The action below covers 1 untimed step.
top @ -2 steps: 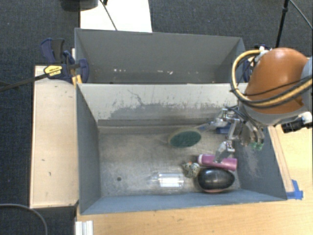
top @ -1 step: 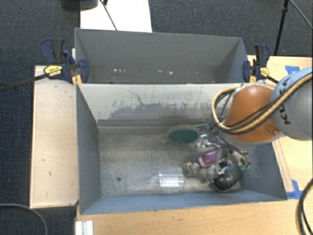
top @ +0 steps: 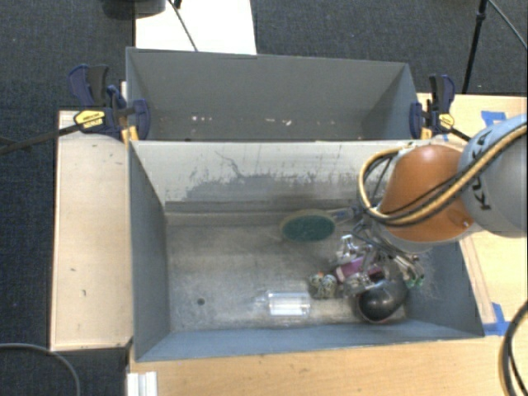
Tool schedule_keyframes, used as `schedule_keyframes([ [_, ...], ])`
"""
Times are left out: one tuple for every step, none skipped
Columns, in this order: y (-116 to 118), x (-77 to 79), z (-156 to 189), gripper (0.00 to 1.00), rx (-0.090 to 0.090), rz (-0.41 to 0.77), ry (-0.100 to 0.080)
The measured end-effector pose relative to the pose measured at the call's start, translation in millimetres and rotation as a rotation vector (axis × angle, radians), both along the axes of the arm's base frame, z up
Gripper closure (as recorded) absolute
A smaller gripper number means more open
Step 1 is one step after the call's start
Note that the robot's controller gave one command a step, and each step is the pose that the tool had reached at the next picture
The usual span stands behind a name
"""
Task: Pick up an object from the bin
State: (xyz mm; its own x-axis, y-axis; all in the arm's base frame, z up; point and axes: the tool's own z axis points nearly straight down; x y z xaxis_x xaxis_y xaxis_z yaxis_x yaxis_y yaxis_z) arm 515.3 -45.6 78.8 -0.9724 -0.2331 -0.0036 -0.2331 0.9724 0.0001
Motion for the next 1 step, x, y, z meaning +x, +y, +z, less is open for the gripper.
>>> schedule_keyframes([
  [-3.7, 3.8, 181.5, 1.0, -0.002, 0.05, -0.006],
])
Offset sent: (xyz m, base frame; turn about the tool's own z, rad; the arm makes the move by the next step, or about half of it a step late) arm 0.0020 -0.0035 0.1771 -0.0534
